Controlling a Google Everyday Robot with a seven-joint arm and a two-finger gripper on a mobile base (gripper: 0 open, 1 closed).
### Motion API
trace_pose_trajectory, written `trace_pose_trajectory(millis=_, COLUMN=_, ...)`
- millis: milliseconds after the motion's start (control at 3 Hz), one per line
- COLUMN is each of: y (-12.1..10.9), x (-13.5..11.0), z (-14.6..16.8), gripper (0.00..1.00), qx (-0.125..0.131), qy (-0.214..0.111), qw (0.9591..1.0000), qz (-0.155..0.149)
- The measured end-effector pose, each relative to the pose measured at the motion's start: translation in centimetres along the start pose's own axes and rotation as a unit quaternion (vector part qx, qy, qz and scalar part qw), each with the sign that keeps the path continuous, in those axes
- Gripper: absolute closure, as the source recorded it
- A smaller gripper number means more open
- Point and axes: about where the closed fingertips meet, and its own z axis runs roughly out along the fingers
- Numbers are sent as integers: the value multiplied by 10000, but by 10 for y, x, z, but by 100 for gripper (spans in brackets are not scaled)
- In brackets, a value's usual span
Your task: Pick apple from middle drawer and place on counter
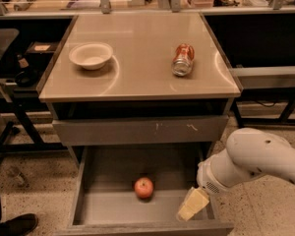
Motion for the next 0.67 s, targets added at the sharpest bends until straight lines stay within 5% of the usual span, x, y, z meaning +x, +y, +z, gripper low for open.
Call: trace_pose_trajectory(millis=667, y=-8, x=-19, z=113, gripper=0, qx=-415, qy=-322, qw=9983, qz=262)
